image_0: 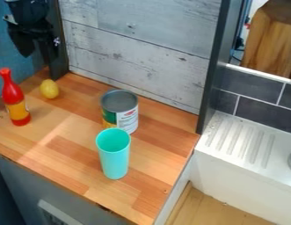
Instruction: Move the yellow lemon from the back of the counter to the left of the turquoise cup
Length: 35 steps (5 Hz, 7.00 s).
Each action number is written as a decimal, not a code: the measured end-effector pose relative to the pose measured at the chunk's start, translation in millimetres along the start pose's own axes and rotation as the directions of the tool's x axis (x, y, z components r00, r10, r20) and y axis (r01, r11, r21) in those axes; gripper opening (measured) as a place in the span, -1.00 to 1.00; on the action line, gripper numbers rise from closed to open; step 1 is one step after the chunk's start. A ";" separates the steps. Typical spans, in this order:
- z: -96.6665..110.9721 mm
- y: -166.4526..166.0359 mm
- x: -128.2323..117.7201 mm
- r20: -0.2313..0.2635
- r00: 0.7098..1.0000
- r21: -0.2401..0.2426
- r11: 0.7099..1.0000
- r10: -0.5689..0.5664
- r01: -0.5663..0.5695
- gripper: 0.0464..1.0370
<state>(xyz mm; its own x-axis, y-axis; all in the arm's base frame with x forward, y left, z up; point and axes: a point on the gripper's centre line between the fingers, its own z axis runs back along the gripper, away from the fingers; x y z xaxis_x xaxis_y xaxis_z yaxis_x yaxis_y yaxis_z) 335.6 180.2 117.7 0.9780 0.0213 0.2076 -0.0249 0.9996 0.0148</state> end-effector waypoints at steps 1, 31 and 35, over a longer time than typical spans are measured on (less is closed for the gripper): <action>-15.1 -0.8 -5.6 -0.038 0.999 -0.020 1.000 0.007 -0.007 0.93; -86.4 -68.8 -119.9 -0.334 0.941 -0.139 0.990 -0.064 0.019 0.89; 53.6 -99.4 -55.1 0.078 0.954 -0.166 0.939 -0.291 0.300 0.91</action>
<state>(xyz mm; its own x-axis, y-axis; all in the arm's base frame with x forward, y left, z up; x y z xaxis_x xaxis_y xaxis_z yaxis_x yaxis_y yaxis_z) 273.1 78.6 157.2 0.9236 -0.2720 0.2703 0.3045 0.9486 -0.0861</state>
